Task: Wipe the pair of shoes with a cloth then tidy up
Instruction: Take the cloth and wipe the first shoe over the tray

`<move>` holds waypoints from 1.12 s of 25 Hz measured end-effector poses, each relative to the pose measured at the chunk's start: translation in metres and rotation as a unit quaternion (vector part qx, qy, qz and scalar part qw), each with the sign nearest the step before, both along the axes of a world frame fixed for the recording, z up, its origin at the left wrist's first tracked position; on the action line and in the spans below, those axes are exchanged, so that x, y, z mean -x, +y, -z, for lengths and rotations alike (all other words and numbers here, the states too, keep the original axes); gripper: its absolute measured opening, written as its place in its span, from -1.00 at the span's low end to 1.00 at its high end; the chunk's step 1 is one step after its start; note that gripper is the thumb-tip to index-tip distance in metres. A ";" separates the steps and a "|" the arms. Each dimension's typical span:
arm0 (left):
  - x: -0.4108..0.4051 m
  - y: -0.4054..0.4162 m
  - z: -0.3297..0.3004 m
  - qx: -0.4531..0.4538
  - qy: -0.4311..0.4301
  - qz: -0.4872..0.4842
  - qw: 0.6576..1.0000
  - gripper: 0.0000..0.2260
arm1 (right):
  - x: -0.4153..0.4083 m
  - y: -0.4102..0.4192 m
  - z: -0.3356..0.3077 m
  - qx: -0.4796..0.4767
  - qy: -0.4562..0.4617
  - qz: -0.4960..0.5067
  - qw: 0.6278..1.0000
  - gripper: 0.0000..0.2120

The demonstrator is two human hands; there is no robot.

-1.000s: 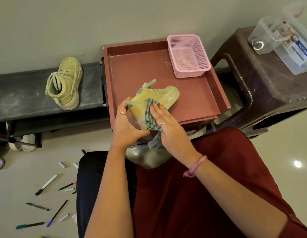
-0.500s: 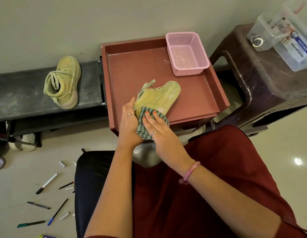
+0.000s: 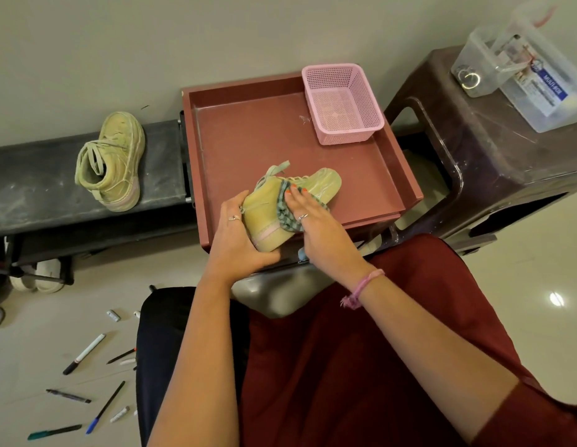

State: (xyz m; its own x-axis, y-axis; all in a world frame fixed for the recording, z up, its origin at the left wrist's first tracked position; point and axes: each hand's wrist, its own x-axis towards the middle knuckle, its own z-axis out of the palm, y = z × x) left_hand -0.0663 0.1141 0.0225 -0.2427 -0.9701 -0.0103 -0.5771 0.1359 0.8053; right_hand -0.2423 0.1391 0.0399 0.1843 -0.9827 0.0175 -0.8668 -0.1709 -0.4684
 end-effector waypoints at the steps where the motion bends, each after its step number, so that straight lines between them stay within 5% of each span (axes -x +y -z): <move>1: 0.000 0.000 0.002 0.005 -0.027 0.015 0.999 0.02 | -0.006 0.008 0.002 0.002 -0.008 -0.006 1.000 -0.29; 6: 0.000 0.000 0.006 0.023 -0.072 0.036 0.996 0.06 | -0.024 0.035 0.020 0.034 -0.006 -0.017 0.999 -0.27; 9: 0.000 0.000 0.004 0.032 -0.069 0.017 0.997 -0.04 | -0.004 0.026 0.019 0.091 0.104 -0.075 0.988 -0.39; 11: 0.001 0.000 0.004 0.039 -0.074 0.009 0.996 -0.09 | 0.018 0.011 0.016 0.047 0.157 -0.050 0.985 -0.31; 16: 0.005 -0.003 0.005 0.060 -0.076 0.003 0.995 -0.12 | 0.029 -0.013 0.016 -0.013 0.047 0.106 0.993 -0.25; 19: 0.005 -0.003 0.004 0.052 -0.073 -0.001 0.996 -0.10 | -0.006 0.023 0.017 -0.012 0.009 0.063 0.998 -0.26; 23: 0.004 0.000 0.004 0.045 -0.055 0.000 0.997 -0.11 | -0.002 0.033 0.012 0.040 0.101 -0.020 0.994 -0.35; 25: 0.005 0.000 0.005 0.047 -0.051 -0.002 0.998 -0.13 | 0.020 0.012 0.013 0.014 0.143 0.014 0.990 -0.24; 28: 0.006 -0.001 0.005 0.050 -0.053 0.005 0.997 -0.13 | 0.043 -0.026 0.017 -0.021 0.075 0.103 0.992 -0.30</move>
State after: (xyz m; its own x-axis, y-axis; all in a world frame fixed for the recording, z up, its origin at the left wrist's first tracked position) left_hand -0.0723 0.1133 0.0178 -0.2550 -0.9651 0.0603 -0.6562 0.2185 0.7222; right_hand -0.2853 0.1132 0.0231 -0.0236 -0.9990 -0.0375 -0.9420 0.0348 -0.3338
